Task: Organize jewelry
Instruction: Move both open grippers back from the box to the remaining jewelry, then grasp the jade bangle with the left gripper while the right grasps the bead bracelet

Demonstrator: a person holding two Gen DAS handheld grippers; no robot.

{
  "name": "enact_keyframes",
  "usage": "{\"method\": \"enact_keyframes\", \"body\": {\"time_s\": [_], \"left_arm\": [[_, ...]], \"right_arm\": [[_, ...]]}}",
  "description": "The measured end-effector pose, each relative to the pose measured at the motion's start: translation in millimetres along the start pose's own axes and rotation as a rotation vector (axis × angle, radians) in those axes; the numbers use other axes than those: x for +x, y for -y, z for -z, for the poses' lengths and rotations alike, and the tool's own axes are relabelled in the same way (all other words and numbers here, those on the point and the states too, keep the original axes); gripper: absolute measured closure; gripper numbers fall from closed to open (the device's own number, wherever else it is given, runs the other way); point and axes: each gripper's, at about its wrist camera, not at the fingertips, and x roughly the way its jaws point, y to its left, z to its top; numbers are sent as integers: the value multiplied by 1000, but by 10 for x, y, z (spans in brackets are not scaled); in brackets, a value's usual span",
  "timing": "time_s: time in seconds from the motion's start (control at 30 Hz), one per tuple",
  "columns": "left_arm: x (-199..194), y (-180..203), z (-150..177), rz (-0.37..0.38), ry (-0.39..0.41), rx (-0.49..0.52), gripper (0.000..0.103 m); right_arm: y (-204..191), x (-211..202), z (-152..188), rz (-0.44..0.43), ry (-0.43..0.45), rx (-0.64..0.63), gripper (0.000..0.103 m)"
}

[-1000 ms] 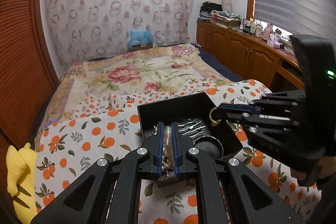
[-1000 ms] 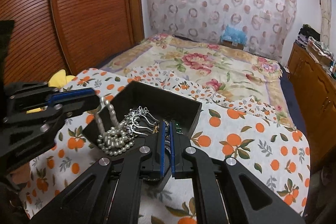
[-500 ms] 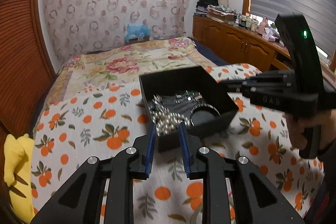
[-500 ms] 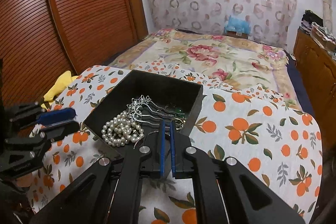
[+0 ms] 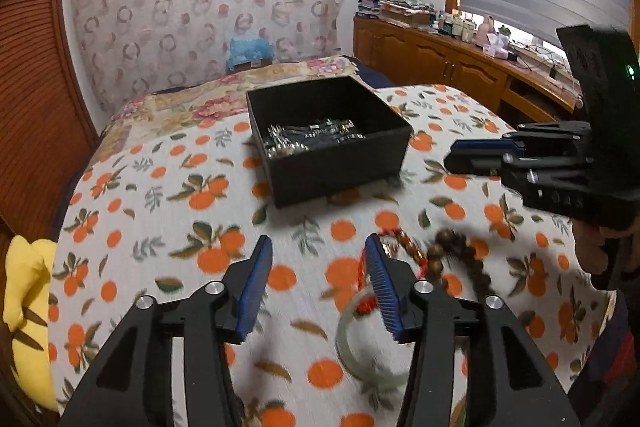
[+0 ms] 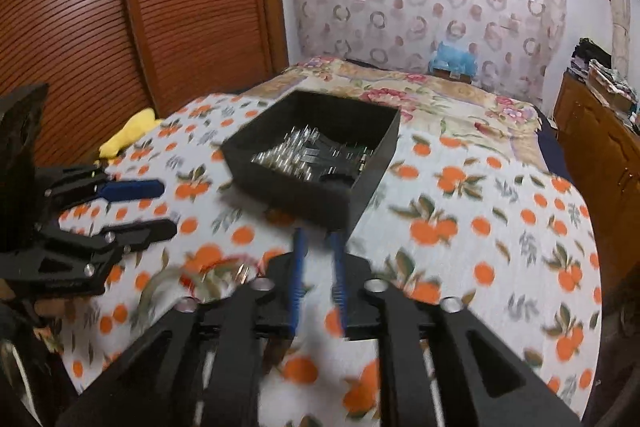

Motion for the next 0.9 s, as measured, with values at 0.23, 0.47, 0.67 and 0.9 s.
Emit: {"method": "enact_keyframes", "body": {"time_s": [0.23, 0.47, 0.67, 0.9], "left_arm": [[-47, 82, 216, 6, -47, 14, 51], [-3, 89, 376, 16, -100, -4, 54], [67, 117, 391, 37, -124, -4, 74], [121, 151, 354, 2, -136, 15, 96]], "right_arm": [[-123, 49, 302, -11, -64, -21, 77], [-211, 119, 431, -11, -108, -37, 77], [-239, 177, 483, 6, -119, -32, 77], [-265, 200, 484, 32, -120, -46, 77]]}}
